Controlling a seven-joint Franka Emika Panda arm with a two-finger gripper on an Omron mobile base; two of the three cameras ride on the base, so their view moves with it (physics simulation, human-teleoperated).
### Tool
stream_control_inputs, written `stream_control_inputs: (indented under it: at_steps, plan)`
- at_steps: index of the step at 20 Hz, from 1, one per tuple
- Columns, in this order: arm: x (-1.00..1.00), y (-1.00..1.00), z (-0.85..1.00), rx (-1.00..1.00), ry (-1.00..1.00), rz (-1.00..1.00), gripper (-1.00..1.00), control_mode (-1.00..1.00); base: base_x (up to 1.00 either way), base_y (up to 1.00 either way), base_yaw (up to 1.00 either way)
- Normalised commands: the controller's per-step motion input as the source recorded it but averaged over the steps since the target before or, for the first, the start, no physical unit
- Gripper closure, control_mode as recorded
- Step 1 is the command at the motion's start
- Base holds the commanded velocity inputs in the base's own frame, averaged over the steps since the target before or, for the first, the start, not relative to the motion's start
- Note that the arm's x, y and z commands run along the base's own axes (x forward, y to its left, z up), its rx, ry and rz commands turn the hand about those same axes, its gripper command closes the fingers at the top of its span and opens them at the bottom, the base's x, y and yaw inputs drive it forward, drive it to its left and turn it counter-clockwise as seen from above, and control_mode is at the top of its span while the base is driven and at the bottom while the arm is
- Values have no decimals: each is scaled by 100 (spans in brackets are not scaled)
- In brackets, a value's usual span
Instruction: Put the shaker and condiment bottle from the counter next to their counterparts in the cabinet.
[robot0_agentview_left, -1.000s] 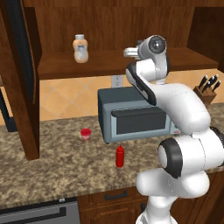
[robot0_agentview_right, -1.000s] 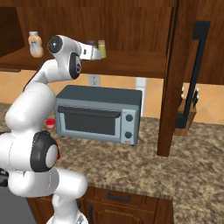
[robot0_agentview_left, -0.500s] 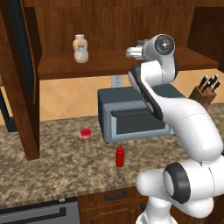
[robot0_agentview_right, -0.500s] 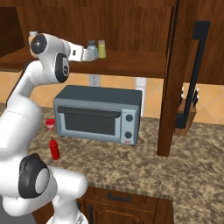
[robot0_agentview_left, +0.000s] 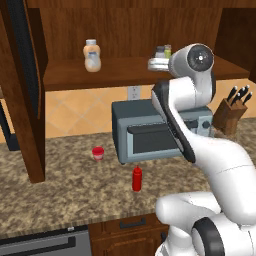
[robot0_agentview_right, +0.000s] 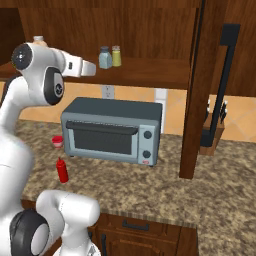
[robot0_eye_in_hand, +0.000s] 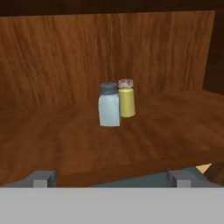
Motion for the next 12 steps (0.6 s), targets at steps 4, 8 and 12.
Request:
stream_control_inputs:
  at_steps: [4, 8, 12]
  plan:
    - [-80, 20, 2, 0, -1, 0, -100, -100, 0, 0, 0]
    - [-67, 5, 0, 0, 0, 0, -100, -100, 0, 0, 0]
    - [-63, 2, -19, 0, -4, 0, -100, -100, 0, 0, 0]
